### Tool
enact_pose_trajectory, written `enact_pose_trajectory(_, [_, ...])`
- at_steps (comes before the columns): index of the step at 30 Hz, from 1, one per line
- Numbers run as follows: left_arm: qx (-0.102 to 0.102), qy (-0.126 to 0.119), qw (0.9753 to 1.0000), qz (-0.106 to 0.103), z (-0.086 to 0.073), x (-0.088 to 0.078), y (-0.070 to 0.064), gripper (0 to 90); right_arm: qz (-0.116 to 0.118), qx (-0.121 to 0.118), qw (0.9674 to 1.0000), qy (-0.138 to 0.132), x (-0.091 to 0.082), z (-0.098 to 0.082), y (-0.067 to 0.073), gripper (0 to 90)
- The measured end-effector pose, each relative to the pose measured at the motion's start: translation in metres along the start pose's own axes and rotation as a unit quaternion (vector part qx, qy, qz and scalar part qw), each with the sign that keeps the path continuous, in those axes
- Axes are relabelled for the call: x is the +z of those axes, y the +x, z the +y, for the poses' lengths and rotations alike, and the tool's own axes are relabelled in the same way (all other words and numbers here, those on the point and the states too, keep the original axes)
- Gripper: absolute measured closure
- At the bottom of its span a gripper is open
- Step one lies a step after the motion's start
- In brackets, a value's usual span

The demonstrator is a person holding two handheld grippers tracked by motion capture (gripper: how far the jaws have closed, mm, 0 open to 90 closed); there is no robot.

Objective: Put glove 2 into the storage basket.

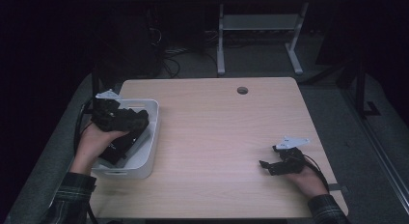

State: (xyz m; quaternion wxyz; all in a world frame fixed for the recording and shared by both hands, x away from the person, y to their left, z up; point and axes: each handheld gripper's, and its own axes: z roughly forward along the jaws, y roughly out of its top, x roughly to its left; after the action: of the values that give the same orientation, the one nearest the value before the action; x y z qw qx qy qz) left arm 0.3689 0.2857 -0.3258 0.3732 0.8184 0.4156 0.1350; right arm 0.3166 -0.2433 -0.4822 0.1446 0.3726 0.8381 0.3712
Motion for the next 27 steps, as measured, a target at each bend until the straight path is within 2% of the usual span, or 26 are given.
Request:
enact_pose_trajectory(4, [0.020, -0.012, 0.9993, -0.030, 0.004, 0.013, -0.027, 16.1, 0.001, -0.002, 1.0000, 0.000, 0.000, 0.000, 0.000, 16.5])
enact_pose_trajectory(8, [0.045, -0.017, 0.9973, -0.055, 0.005, 0.030, -0.056, 16.1, 0.001, -0.001, 1.0000, 0.000, 0.000, 0.000, 0.000, 16.4])
enact_pose_trajectory(13, [0.060, -0.025, 0.9949, -0.077, 0.000, 0.048, -0.081, 16.1, 0.001, -0.001, 1.0000, 0.001, 0.000, 0.000, 0.000, 16.0])
enact_pose_trajectory(16, [0.059, -0.030, 0.9937, -0.091, -0.006, 0.061, -0.098, 16.1, 0.002, -0.002, 1.0000, 0.001, 0.000, 0.000, 0.000, 15.8])
enact_pose_trajectory(20, [0.081, -0.016, 0.9915, -0.100, -0.017, 0.077, -0.114, 16.1, 0.002, -0.002, 1.0000, 0.002, 0.000, 0.000, 0.001, 15.5])
enact_pose_trajectory(27, [0.093, 0.011, 0.9889, -0.116, -0.040, 0.106, -0.130, 16.1, 0.002, -0.003, 1.0000, 0.002, 0.000, 0.000, 0.001, 15.5])
